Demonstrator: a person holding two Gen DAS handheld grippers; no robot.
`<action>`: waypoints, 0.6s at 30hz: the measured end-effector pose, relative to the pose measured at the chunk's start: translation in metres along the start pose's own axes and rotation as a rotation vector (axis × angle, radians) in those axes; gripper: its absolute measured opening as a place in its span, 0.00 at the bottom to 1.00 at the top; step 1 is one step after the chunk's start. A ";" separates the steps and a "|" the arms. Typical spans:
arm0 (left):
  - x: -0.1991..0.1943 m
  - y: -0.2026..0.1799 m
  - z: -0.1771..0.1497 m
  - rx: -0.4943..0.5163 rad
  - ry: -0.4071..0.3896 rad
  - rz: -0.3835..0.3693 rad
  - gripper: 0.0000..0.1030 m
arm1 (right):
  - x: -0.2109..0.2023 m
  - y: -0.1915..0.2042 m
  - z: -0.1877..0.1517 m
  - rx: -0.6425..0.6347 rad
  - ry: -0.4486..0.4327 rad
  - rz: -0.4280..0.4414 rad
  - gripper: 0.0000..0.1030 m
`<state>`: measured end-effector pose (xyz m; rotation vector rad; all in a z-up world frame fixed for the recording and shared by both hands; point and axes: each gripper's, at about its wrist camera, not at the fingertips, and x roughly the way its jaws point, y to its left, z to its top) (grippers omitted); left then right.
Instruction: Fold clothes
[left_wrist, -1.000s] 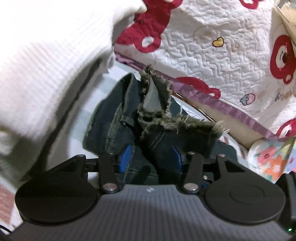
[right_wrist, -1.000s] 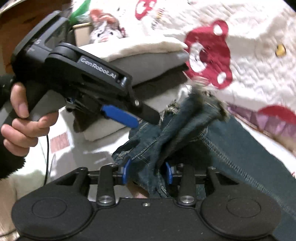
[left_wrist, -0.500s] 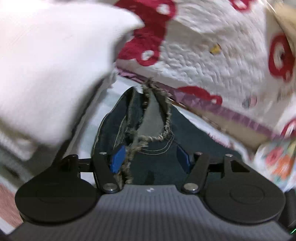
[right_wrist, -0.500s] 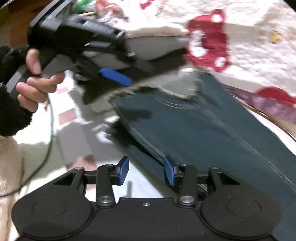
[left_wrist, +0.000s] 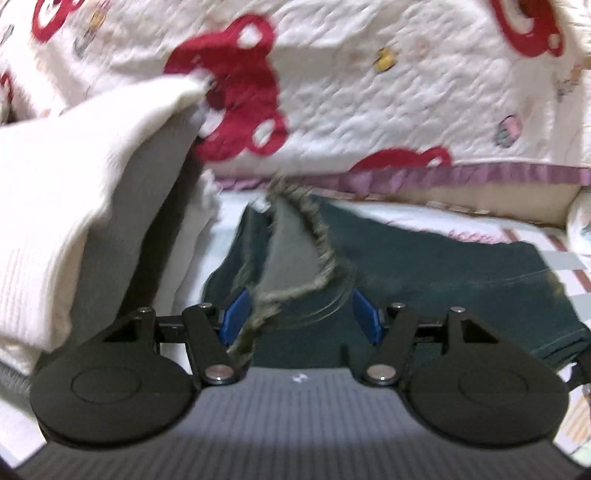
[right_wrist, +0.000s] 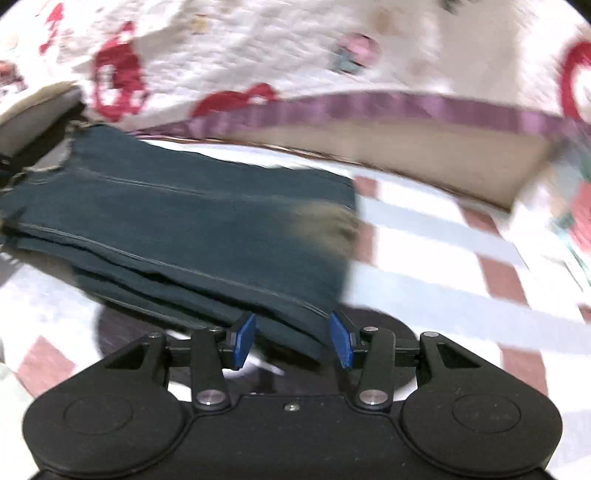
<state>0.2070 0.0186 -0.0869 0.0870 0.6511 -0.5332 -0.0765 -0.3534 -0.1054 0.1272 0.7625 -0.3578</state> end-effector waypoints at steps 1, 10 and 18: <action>-0.001 -0.007 0.001 0.011 -0.011 -0.007 0.59 | 0.002 -0.005 -0.004 0.010 0.009 -0.013 0.48; 0.035 -0.097 -0.024 0.162 0.113 -0.192 0.61 | 0.030 -0.002 -0.012 0.055 0.010 0.031 0.48; 0.044 -0.120 -0.042 0.310 0.138 -0.197 0.66 | 0.030 -0.027 -0.014 0.305 -0.085 0.176 0.43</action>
